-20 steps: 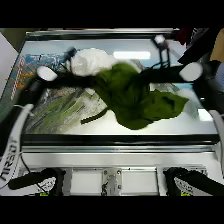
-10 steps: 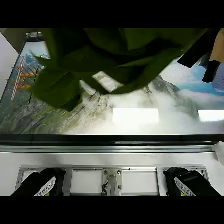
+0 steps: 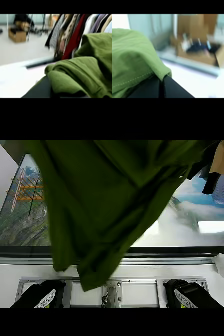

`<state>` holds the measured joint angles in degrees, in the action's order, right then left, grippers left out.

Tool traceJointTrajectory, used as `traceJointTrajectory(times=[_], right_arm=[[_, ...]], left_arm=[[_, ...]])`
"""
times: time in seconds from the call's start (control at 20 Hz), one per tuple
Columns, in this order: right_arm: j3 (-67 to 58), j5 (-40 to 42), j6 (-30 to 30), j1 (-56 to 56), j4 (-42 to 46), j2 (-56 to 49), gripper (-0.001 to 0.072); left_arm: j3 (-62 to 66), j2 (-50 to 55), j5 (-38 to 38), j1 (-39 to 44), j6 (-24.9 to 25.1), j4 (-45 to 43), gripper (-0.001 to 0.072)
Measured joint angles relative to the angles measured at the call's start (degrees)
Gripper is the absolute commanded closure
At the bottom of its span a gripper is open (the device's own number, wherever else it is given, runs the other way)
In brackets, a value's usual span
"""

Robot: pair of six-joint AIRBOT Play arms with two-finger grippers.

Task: Fold the clothes and pants, and hang the long-sleeved shirts on hangers.

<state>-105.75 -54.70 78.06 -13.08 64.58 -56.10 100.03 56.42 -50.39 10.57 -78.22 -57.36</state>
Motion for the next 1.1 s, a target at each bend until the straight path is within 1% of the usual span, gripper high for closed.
traceJointTrajectory(times=[0.15,0.3,0.35,0.4,0.45,0.55,0.7,0.85,0.95,1.1], right_arm=[[5.6,-8.7,0.2,0.0,6.8,-1.8,0.0699],[18.2,-13.1,-0.8,0.0,10.8,-0.5,0.0688],[22.7,-13.4,-0.9,0.0,11.7,-0.2,0.0596],[26.9,-13.1,-0.8,0.0,12.3,-0.2,0.0263],[30.9,-12.1,0.1,0.1,12.9,-0.4,-0.0002],[36.1,-10.1,1.6,0.1,13.1,-1.7,0.0000],[39.3,-8.0,3.0,-0.3,11.9,-3.4,0.0000],[40.4,-7.4,3.5,-3.1,8.5,-3.8,0.0001],[40.7,-7.0,4.4,-6.9,6.5,-4.7,0.0001],[40.9,-3.8,6.2,-13.8,5.1,-8.7,0.0002]], left_arm=[[-8.1,1.9,-4.0,-1.6,-2.5,-3.6,0.0690],[-19.3,0.5,-7.4,-3.6,-3.9,-4.9,0.0690],[-23.5,-0.3,-8.2,-3.8,-4.2,-5.0,0.0690],[-27.7,-1.0,-8.7,-3.6,-4.3,-5.1,0.0690],[-32.1,-1.5,-9.1,-3.0,-4.5,-5.3,0.0690],[-39.8,-1.8,-8.2,-1.0,-4.8,-5.3,0.0690],[-47.3,0.2,-5.1,1.8,-4.9,-5.5,0.0690],[-50.4,3.5,-3.5,2.6,-4.9,-5.6,0.0689],[-51.3,5.1,-3.2,2.2,-4.9,-5.6,0.0690],[-51.9,6.2,-3.2,0.6,-5.0,-5.6,0.0690]])
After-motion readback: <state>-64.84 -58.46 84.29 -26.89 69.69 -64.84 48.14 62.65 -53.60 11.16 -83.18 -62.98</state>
